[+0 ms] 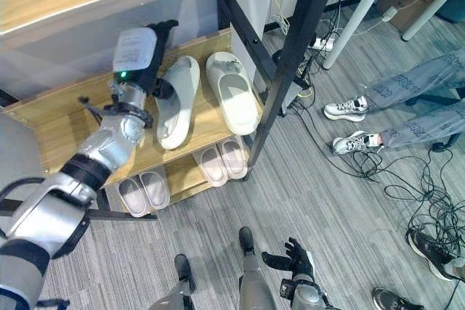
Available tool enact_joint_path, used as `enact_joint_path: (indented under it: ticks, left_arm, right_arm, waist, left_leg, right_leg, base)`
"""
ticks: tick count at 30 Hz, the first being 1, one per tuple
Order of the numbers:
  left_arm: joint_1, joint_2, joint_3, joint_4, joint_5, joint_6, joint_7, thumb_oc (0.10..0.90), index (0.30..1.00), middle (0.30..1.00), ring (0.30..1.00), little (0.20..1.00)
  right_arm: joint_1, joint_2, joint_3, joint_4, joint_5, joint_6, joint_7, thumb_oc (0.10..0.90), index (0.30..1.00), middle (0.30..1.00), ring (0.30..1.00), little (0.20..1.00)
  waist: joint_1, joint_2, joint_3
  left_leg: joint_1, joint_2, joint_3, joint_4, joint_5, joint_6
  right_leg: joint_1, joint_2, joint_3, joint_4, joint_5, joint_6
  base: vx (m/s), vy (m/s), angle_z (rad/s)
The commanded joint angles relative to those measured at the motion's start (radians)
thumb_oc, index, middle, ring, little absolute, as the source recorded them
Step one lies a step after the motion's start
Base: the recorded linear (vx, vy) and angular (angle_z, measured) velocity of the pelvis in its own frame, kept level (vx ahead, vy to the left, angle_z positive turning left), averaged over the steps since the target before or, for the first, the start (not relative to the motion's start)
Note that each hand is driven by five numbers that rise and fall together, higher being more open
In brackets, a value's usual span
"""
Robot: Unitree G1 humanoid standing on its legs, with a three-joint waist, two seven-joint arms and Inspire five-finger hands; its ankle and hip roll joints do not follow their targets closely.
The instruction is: Arrange the slippers neatly on the shoe rack.
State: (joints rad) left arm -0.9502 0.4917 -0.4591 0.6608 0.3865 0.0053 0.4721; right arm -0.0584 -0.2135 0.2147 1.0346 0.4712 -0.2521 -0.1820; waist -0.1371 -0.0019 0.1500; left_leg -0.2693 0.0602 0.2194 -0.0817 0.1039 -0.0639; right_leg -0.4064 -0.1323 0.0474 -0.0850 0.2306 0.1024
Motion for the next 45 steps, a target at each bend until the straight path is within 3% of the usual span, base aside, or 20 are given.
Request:
enact_joint_path:
  ticks: [1, 10, 25, 33, 39, 45]
  left_arm:
    - [-0.133, 0.026, 0.066, 0.016, -0.118, -0.120, 0.085, 0.800, 0.900, 0.900, 0.900, 0.900]
    - [-0.106, -0.035, 0.048, 0.042, -0.179, -0.133, 0.037, 0.800, 0.900, 0.900, 0.900, 0.900]
    - [0.092, 0.030, 0.143, -0.135, -0.229, -0.173, 0.003, 0.800, 0.900, 0.900, 0.900, 0.900]
    - [0.158, 0.024, 0.188, -0.103, -0.355, -0.185, -0.036, 0.800, 0.900, 0.900, 0.900, 0.900]
    - [0.178, 0.094, 0.186, -0.100, -0.278, -0.170, -0.052, 0.800, 0.900, 0.900, 0.900, 0.900]
    - [0.337, 0.061, 0.207, -0.165, -0.289, -0.192, -0.129, 0.800, 0.900, 0.900, 0.900, 0.900]
  right_arm:
    - [-0.043, -0.062, -0.026, 0.023, -0.040, -0.015, -0.023, 0.800, 0.900, 0.900, 0.900, 0.900]
    - [-0.034, -0.077, -0.013, 0.041, -0.084, 0.001, -0.020, 0.800, 0.900, 0.900, 0.900, 0.900]
    - [-0.019, -0.041, -0.052, 0.067, -0.038, 0.024, 0.013, 0.800, 0.900, 0.900, 0.900, 0.900]
    - [-0.031, -0.027, -0.049, 0.085, -0.018, 0.045, 0.028, 0.800, 0.900, 0.900, 0.900, 0.900]
    - [-0.020, -0.024, -0.058, 0.092, -0.008, 0.041, 0.034, 0.800, 0.900, 0.900, 0.900, 0.900]
    - [-0.006, -0.008, -0.082, 0.113, -0.002, 0.045, 0.038, 0.800, 0.900, 0.900, 0.900, 0.900]
  waist:
    - [0.018, 0.076, 0.018]
    - [0.019, 0.088, -0.002]
    - [0.050, 0.092, -0.062]
    - [0.064, 0.096, -0.074]
    - [0.072, 0.099, -0.074]
    - [0.082, 0.093, -0.085]
  left_leg:
    - [0.019, -0.043, -0.066, -0.006, -0.106, 0.025]
    - [0.018, -0.042, -0.062, -0.006, -0.102, 0.027]
    - [0.093, -0.043, -0.086, -0.006, -0.114, 0.023]
    - [0.128, -0.053, -0.097, -0.006, -0.115, 0.023]
    - [0.114, -0.057, -0.102, -0.006, -0.111, 0.027]
    - [0.126, -0.054, -0.102, -0.006, -0.111, 0.029]
  right_leg:
    - [0.058, 0.018, -0.095, 0.042, -0.161, 0.045]
    - [0.054, 0.021, -0.090, 0.040, -0.159, 0.040]
    - [0.152, 0.029, -0.119, 0.036, -0.189, 0.036]
    - [0.192, 0.022, -0.138, 0.035, -0.193, 0.038]
    - [0.181, 0.017, -0.139, 0.030, -0.180, 0.042]
    - [0.195, 0.023, -0.137, 0.035, -0.189, 0.037]
  base:
    - [0.00, 0.000, 0.00]
    - [0.00, -0.007, 0.00]
    - [0.02, -0.008, 0.01]
    - [0.01, 0.000, 0.08]
    - [-0.02, 0.003, 0.05]
    - [0.00, 0.000, 0.00]
